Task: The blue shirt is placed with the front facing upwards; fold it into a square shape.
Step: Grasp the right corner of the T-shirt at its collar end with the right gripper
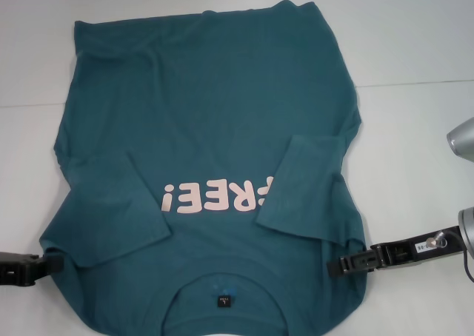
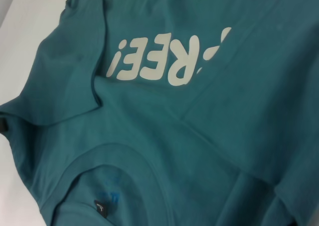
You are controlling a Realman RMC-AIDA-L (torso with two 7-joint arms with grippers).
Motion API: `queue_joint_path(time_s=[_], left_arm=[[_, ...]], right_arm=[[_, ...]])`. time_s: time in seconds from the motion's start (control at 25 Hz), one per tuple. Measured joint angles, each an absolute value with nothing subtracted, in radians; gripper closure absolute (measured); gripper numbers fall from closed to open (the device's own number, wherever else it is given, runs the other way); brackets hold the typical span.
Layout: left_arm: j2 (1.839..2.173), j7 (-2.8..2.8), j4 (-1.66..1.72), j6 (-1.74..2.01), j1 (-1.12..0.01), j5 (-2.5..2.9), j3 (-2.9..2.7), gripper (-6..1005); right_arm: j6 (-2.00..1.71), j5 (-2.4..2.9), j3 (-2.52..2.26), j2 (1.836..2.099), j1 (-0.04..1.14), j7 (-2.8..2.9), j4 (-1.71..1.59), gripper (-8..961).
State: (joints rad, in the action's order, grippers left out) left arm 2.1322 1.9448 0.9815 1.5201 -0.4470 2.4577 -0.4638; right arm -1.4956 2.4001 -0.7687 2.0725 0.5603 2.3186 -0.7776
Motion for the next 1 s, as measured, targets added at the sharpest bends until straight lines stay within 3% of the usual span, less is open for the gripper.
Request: queue_joint_path(time_s=[1.0], left_arm=[[2.134,1.934,0.978,1.52,-0.448,2.454,-0.463,981]], right_arm=[[-1.495,2.285,-0.749,2.064,0.554,2.259,-0.697,41]])
